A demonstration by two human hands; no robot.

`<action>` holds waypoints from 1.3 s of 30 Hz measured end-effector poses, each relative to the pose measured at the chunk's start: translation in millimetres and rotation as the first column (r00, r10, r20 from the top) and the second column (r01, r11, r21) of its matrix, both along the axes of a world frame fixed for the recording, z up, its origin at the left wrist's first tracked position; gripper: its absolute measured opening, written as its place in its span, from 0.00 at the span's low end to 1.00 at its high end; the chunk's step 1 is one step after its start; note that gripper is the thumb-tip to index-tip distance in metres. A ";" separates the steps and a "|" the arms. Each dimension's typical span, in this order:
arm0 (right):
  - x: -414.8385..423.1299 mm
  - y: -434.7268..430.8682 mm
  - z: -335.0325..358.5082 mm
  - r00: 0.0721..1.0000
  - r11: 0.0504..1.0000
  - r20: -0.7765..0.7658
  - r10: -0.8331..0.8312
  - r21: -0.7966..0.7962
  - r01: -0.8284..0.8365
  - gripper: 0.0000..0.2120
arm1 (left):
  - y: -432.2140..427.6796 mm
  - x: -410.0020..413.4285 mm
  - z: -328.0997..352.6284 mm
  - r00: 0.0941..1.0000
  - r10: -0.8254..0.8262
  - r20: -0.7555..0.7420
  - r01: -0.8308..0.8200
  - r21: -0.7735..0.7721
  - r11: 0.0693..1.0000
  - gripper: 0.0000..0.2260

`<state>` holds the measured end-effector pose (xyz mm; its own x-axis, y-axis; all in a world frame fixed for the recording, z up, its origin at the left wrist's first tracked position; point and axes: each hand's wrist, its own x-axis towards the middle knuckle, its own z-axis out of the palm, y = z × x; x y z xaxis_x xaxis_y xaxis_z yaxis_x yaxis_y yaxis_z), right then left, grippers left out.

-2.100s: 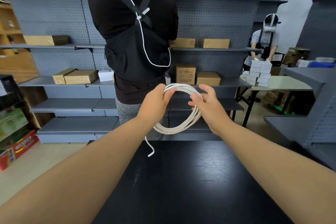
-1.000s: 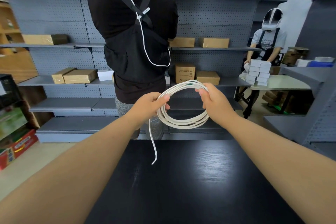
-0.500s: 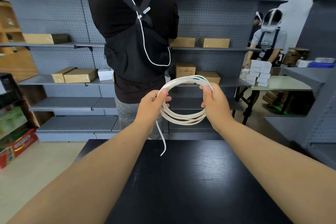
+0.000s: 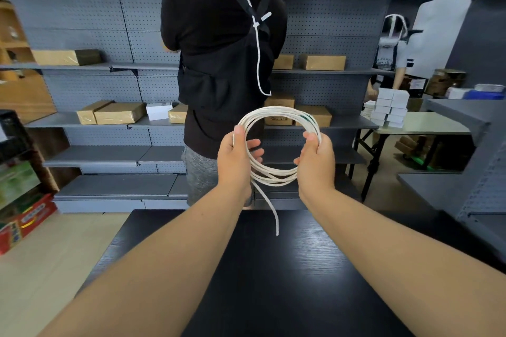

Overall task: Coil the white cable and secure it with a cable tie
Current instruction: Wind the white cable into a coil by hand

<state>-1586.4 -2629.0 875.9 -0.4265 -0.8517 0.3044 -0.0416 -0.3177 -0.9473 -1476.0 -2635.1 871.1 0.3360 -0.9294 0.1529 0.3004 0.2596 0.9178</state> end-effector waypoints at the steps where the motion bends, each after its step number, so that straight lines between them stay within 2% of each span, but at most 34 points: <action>1: 2.3 0.6 -1.5 1.000 1.000 0.004 -0.002 0.003 0.002 0.12 | -0.2 -1.3 1.0 0.999 0.040 0.007 -0.040 -0.007 0.999 0.12; 7: 8.0 2.7 -10.3 0.995 0.995 0.025 0.097 0.015 -0.097 0.10 | -10.4 3.6 2.8 0.963 0.240 0.119 -0.231 -0.087 0.969 0.14; 12: -3.4 3.4 -10.2 0.962 0.960 0.029 0.273 0.053 -0.274 0.08 | -17.5 19.0 7.0 0.957 0.212 0.195 -0.189 -0.129 0.973 0.13; 14: -10.7 -0.9 -10.2 0.939 0.937 0.044 0.341 0.063 -0.343 0.13 | -18.1 25.1 11.8 0.936 0.197 0.292 -0.152 -0.170 0.974 0.11; 16: -18.9 -7.0 -8.8 0.927 0.923 0.077 0.366 0.097 -0.373 0.23 | -16.9 30.6 17.0 0.883 0.199 0.424 -0.116 -0.214 0.970 0.10; 18: -26.6 -12.0 -7.0 0.931 0.919 0.007 0.366 0.158 -0.362 0.38 | -13.9 34.9 21.7 0.810 0.220 0.544 -0.097 -0.245 0.965 0.09; 19: -28.8 -13.4 -5.0 0.920 0.911 -0.060 0.388 0.173 -0.373 0.42 | -12.4 36.5 23.8 0.773 0.229 0.591 -0.086 -0.260 0.962 0.09; 21: -29.4 -12.7 3.7 0.864 0.893 -0.237 0.445 0.189 -0.408 0.37 | -10.7 38.6 26.7 0.701 0.210 0.681 -0.019 -0.276 0.961 0.08; 24: -24.6 -9.3 19.8 0.715 0.874 -0.507 0.481 0.213 -0.437 0.21 | -11.8 37.7 26.0 0.574 0.138 0.807 0.113 -0.245 0.963 0.09; 27: -19.0 -6.7 26.0 0.613 0.847 -0.591 0.524 0.288 -0.447 0.13 | -11.9 35.7 25.0 0.512 0.102 0.853 0.174 -0.219 0.960 0.10; 29: -17.2 -5.8 25.0 0.626 0.857 -0.590 0.509 0.285 -0.428 0.11 | -12.2 34.4 24.6 0.501 0.112 0.858 0.191 -0.236 0.953 0.10; 32: -14.8 -5.0 20.6 0.682 0.899 -0.594 0.427 0.200 -0.389 0.10 | -11.7 31.2 24.2 0.515 0.084 0.853 0.202 -0.216 0.955 0.10; 36: -16.3 -4.3 17.7 0.719 0.936 -0.612 0.328 0.110 -0.333 0.10 | -9.5 28.8 24.4 0.669 -0.091 0.737 0.230 -0.089 0.969 0.09; 39: -22.2 -5.0 18.9 0.815 0.956 -0.513 0.270 0.042 -0.290 0.08 | -8.3 31.3 19.2 0.739 -0.183 0.648 0.254 -0.018 0.967 0.08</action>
